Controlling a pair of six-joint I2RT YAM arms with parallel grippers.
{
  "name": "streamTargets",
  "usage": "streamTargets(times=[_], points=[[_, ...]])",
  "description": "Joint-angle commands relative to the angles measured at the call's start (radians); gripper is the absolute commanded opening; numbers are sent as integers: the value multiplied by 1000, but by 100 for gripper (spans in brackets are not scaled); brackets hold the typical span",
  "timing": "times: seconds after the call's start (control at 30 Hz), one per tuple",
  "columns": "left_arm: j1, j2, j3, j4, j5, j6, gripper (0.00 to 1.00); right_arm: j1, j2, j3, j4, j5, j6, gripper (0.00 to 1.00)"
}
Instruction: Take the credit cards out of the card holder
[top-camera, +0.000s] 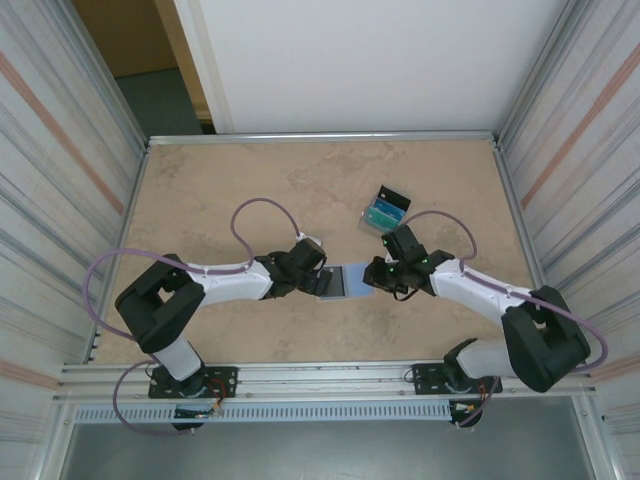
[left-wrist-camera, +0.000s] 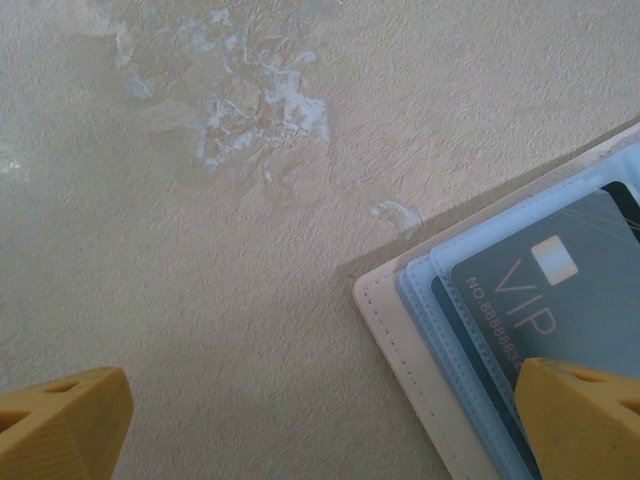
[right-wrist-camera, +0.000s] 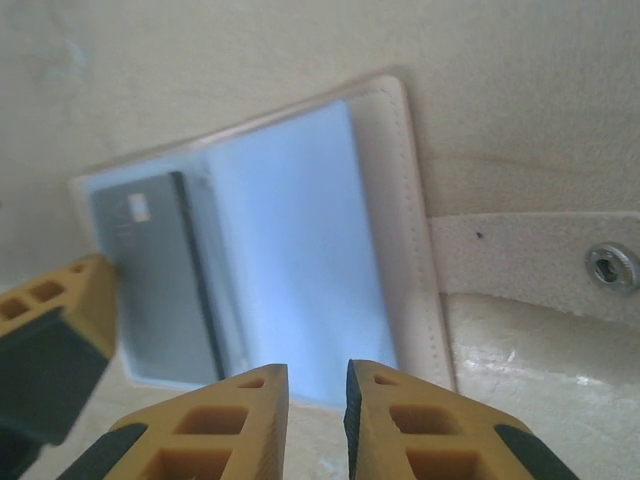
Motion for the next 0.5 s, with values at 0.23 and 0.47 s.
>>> streamTargets(times=[0.23,0.47], points=[[-6,-53,6,-34,-31,-25,99,-8,-53,-8,69,-32,-33,21],[-6,-60,-18,-48,-29,-35,99,-6,58,-4,175,-106,-6,19]])
